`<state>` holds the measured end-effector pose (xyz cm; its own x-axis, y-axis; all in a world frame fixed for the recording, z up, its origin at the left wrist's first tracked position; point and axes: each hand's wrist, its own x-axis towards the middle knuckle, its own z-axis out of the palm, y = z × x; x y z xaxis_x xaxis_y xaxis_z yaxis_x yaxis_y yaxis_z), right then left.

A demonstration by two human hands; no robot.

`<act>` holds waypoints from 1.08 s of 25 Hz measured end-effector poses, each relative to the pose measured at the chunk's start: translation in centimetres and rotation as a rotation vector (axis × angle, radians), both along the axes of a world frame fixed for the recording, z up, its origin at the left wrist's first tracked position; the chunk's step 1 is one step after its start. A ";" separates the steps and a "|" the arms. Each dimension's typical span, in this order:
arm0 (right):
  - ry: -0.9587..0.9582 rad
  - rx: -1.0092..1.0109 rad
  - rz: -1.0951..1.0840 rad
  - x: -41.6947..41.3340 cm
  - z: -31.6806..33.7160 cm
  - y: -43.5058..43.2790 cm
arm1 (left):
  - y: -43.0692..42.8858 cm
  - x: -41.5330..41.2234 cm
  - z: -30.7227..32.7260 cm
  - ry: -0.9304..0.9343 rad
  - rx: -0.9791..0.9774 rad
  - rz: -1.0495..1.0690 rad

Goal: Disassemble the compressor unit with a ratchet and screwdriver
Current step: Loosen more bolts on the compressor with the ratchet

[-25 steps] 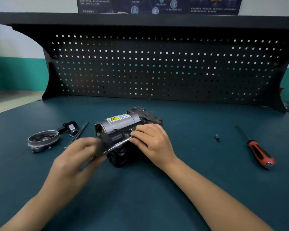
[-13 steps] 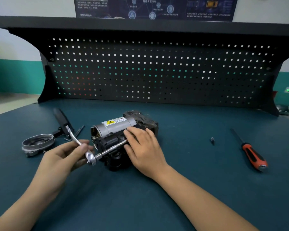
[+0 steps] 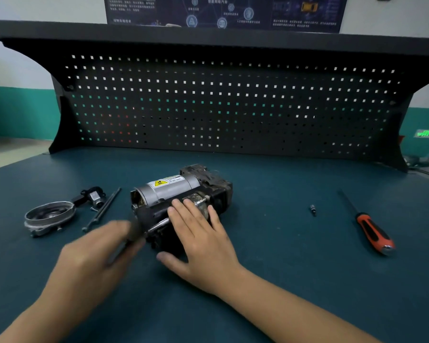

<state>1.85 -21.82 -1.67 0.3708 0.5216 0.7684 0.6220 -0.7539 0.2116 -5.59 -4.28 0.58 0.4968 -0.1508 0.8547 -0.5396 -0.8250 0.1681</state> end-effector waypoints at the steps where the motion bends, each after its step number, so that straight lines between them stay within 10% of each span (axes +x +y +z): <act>1: 0.012 -0.007 0.003 -0.1 0.2 0.0 | 0.2 -0.2 -0.4 -0.059 0.193 -0.002; 4: 0.147 -0.083 -0.019 -0.2 0.4 0.3 | 0.7 -0.6 -0.5 -0.009 0.155 0.032; 11: 0.268 0.272 0.264 1.6 1.4 -0.1 | 1.2 2.0 1.3 0.644 -1.168 -0.158; 17: 0.457 0.407 0.348 4.3 1.4 -1.8 | 1.3 2.2 0.9 0.789 -1.422 -0.202; 23: 0.229 0.328 0.314 5.2 1.9 -1.9 | 0.7 1.7 1.0 0.493 -0.982 -0.148; 27: 0.295 0.284 0.299 5.1 2.4 -2.1 | 1.6 0.2 0.9 0.001 0.179 -0.097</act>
<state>6.93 -23.95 0.71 0.4599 0.4236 0.7804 0.8217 -0.5362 -0.1932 -5.43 -2.72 1.50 0.4738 -0.3471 0.8093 -0.6177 -0.7860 0.0245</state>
